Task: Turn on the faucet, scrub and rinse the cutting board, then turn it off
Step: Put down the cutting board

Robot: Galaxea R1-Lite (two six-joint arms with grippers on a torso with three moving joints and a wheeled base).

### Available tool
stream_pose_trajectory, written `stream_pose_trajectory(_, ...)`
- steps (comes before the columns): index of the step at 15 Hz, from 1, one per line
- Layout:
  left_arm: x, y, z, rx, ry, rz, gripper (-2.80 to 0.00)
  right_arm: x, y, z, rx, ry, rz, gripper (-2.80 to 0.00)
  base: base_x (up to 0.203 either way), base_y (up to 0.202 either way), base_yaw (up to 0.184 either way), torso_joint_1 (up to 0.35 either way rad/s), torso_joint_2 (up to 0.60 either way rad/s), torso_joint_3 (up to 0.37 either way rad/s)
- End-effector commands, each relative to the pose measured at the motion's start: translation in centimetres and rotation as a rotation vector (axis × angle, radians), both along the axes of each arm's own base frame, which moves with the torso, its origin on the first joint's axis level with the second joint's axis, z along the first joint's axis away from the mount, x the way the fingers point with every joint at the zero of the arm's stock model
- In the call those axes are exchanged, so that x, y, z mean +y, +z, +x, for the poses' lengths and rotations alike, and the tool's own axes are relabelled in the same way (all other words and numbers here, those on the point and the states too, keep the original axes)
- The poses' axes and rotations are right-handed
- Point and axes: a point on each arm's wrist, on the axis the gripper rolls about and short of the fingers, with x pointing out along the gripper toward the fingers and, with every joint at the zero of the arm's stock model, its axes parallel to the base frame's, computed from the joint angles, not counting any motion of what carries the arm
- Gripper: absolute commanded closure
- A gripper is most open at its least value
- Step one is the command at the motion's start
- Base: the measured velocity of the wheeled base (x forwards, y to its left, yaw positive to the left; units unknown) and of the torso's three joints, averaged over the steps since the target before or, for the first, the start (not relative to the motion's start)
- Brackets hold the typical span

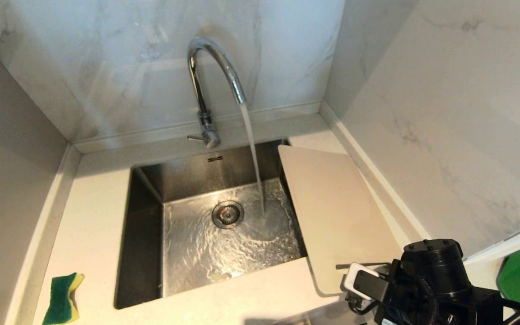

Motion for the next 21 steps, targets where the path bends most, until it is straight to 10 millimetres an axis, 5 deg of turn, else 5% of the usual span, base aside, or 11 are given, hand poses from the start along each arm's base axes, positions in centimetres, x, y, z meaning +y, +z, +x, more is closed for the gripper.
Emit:
stream_pose_trajectory(1,0.0,0.0,0.0,-0.001,-0.001,0.000,0.00,0.0,-0.6,-0.2,0.042,0.004,-0.018,0.00,0.000,0.000,0.000,0.000,0.00,0.000)
stream_pose_trajectory(21,0.0,0.0,0.0,0.001,0.001,0.000,0.00,-0.8,-2.2,-2.1,0.285,-0.034,0.015,0.00,0.000,0.000,0.000,0.000,0.00,0.000)
